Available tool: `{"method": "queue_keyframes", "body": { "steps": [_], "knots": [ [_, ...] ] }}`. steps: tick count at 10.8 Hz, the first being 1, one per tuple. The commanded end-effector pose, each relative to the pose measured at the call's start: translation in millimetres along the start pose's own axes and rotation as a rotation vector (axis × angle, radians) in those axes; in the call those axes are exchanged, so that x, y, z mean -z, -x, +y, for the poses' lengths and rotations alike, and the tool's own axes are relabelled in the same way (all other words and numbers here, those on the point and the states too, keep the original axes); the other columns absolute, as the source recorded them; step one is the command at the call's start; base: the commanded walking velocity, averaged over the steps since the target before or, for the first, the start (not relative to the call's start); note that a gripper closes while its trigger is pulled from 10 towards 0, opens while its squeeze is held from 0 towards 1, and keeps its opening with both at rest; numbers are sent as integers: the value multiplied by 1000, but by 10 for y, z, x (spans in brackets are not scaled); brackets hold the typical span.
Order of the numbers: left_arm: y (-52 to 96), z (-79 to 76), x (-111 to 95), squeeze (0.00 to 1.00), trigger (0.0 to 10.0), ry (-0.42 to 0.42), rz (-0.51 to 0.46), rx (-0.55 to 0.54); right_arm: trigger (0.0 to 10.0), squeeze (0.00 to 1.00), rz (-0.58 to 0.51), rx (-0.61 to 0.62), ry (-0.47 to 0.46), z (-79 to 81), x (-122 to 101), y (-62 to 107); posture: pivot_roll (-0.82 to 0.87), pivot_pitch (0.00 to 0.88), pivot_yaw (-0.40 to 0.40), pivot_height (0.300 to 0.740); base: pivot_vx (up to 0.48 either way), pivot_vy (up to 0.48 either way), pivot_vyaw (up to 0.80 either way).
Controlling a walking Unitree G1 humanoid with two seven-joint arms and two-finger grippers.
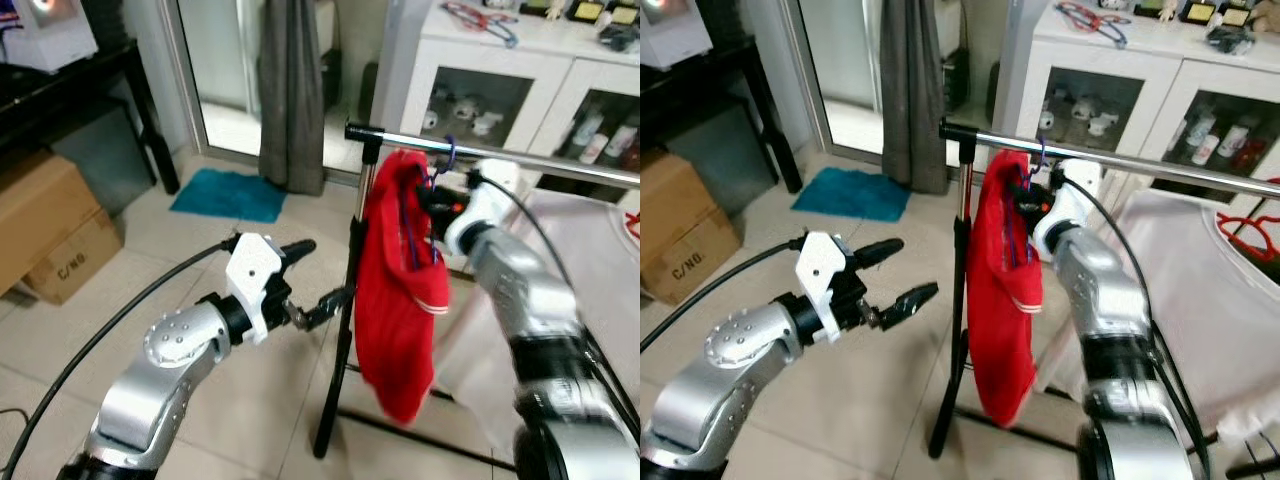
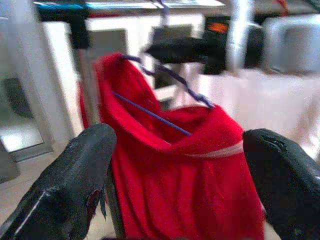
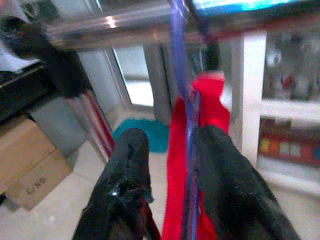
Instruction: Hang hanger
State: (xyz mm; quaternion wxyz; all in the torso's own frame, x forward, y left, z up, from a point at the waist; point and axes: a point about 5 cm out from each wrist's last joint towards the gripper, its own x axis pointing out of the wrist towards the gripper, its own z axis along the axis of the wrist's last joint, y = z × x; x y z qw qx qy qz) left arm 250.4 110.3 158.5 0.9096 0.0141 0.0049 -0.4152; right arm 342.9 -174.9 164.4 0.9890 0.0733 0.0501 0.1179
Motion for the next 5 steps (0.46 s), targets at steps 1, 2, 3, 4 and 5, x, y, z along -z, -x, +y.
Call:
{"method": "queue_keyframes", "body": {
  "steps": [1,2,3,4,5],
  "knots": [
    [48,53,17,702,10000,30,-13,-65,10000,1000,-9,-5,27,29,-53,135,14,0,-10,740,0,0,0],
    [80,69,47,690,10000,38,-16,-108,10000,1000,-28,12,122,51,-88,300,8,0,-8,740,0,0,0],
    [149,87,115,627,10000,41,1,-184,10000,1000,-169,-75,108,240,-204,626,-1,0,-15,740,0,0,0],
    [173,100,129,612,10000,37,5,-223,10000,1000,-197,-81,69,280,-199,732,-3,0,-14,740,0,0,0],
    [193,126,148,608,10000,39,1,-292,10000,1000,-200,-22,14,294,-117,879,-10,0,-17,740,0,0,0]
  ]
}}
